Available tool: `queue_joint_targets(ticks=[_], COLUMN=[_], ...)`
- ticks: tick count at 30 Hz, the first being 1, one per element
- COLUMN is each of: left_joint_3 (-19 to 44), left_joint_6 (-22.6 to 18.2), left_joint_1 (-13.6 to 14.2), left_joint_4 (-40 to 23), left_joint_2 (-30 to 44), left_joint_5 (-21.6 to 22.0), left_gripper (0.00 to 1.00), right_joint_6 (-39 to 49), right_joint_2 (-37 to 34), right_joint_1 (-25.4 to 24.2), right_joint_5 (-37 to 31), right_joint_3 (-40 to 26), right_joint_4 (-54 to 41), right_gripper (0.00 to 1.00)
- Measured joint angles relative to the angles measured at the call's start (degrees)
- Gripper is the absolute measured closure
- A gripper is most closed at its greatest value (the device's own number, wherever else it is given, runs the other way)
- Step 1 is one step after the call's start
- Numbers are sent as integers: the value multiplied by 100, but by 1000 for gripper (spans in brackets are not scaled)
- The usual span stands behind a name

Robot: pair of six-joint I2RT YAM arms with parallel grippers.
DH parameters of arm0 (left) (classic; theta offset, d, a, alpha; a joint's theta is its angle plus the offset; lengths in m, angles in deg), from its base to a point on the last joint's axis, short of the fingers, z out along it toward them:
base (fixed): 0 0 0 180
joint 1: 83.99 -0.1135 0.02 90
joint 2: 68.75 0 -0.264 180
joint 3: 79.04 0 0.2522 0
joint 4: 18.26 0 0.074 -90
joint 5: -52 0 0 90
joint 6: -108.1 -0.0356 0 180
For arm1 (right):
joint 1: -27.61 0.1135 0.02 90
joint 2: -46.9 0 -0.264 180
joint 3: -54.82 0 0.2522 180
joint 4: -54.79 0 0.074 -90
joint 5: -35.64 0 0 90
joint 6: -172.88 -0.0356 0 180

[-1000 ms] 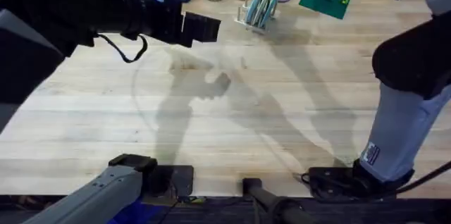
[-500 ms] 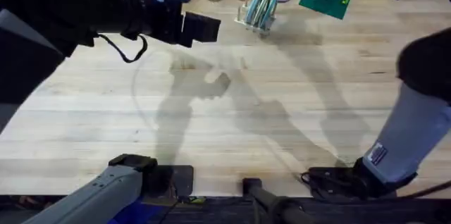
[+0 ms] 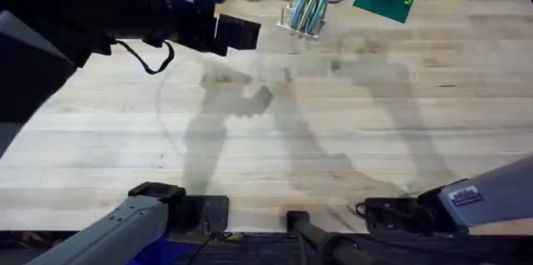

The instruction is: Pick up the plates from the table one by one and place each into a slot on the dish rack.

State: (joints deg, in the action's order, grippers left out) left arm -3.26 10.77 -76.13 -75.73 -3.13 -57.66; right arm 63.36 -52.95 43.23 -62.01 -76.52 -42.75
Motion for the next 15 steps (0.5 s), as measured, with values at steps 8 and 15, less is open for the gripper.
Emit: queue_joint_targets(ticks=[8, 15], left_joint_3=[0, 0], left_joint_6=[0, 0], left_joint_1=[0, 0], left_joint_4=[0, -2], left_joint_2=[-2, -2], left_joint_5=[0, 0], left_gripper=[7, 7], right_joint_6=[168, 223], right_joint_2=[1150, 1626], right_joint_1=[389, 727], right_joint_5=[1, 1], right_joint_3=[1603, 2074], right_joint_4=[103, 171], right_gripper=[8, 9])
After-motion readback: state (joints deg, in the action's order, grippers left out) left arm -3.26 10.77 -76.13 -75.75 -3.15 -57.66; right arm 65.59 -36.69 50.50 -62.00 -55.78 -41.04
